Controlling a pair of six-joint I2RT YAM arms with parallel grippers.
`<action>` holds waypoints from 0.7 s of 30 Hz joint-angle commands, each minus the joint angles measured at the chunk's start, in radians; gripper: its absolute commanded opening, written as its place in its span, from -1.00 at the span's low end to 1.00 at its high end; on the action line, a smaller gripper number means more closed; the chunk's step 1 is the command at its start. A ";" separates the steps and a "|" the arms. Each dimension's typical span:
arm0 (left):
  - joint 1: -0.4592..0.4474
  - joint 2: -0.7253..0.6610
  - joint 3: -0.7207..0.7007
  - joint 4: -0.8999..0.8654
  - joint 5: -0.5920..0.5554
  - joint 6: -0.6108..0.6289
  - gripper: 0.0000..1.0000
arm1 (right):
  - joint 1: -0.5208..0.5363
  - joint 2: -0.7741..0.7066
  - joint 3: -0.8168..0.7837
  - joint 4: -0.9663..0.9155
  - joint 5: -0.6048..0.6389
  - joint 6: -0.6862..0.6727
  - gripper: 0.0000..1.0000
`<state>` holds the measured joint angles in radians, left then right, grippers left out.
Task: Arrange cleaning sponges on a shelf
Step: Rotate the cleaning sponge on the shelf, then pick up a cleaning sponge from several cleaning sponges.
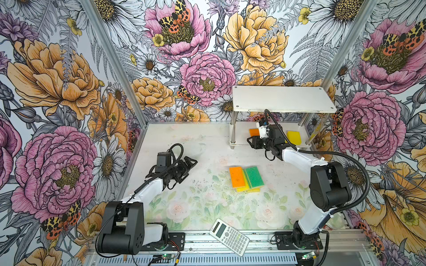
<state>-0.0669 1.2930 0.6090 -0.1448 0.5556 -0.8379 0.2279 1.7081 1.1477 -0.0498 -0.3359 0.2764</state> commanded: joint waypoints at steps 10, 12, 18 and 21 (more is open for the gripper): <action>-0.096 0.041 0.032 0.019 -0.037 0.000 0.98 | 0.261 -0.351 -0.254 -0.161 0.141 0.136 0.54; -0.125 0.059 0.039 0.028 -0.048 -0.006 0.98 | 0.310 -0.407 -0.307 -0.170 0.187 0.176 0.59; -0.176 0.081 0.037 0.062 -0.065 -0.032 0.98 | 0.427 -0.470 -0.338 -0.269 0.320 0.258 0.71; -0.187 0.081 0.037 0.061 -0.067 -0.035 0.98 | 0.471 -0.453 -0.328 -0.292 0.340 0.281 0.72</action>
<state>-0.2447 1.3689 0.6193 -0.1215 0.5194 -0.8616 0.6708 1.2575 0.8101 -0.2958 -0.0711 0.5056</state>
